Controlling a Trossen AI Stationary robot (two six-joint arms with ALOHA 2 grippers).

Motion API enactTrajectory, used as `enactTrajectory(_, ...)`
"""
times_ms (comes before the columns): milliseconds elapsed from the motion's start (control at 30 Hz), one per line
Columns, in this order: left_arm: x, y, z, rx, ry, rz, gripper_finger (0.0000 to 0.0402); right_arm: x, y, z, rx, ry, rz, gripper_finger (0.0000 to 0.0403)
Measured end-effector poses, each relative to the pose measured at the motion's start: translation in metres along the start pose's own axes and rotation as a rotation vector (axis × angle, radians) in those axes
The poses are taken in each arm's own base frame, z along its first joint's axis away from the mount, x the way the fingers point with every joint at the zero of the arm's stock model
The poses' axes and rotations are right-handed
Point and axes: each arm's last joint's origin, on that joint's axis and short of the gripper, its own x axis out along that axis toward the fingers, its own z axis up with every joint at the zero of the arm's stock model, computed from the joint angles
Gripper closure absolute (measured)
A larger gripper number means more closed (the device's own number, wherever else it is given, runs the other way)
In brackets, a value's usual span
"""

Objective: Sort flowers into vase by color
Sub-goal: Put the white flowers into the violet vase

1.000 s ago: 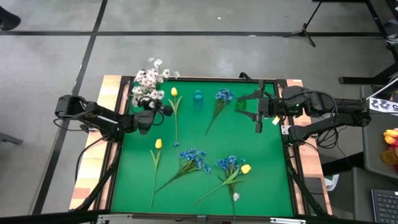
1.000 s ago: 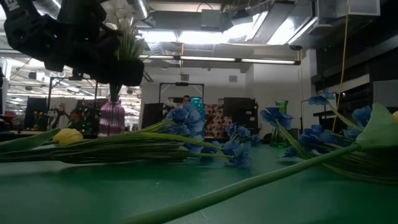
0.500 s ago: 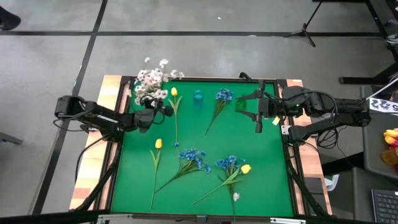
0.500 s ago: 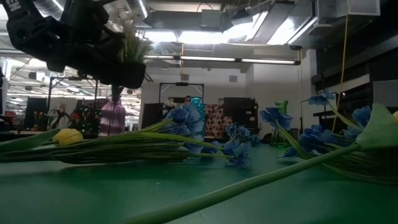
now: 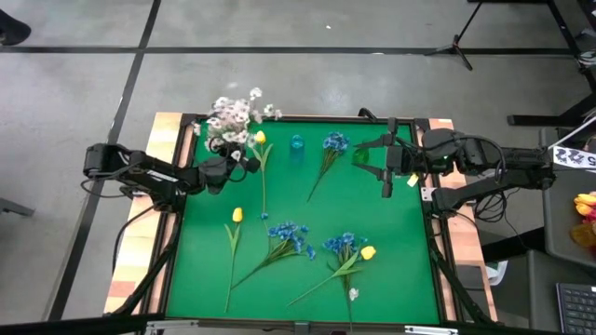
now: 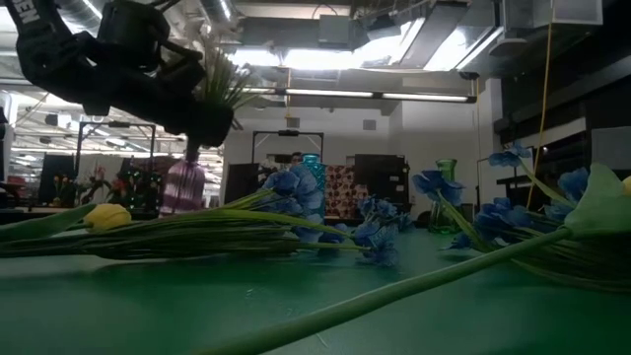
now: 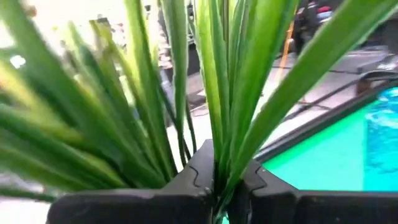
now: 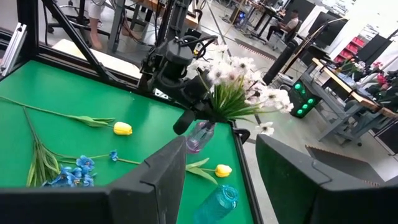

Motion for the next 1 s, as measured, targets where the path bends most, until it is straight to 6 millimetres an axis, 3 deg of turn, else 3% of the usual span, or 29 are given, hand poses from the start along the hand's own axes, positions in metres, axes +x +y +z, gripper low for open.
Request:
enactTrajectory(433,-0.004,-0.002,-0.008,-0.155,0.052,0.039,0.0383,0.0,0.001,-0.002,-0.003,0.025,0.01,0.021)
enactTrajectory(767,-0.005,-0.003,-0.014,-0.14,0.094,0.047,0.0392,0.0,0.001,-0.003,-0.004,0.032,0.014,0.021)
enactTrajectory(1000,-0.001,-0.001,-0.007,-0.009,0.04,0.015,0.0391,-0.003,0.001,-0.003,-0.004,0.032,0.014,0.021)
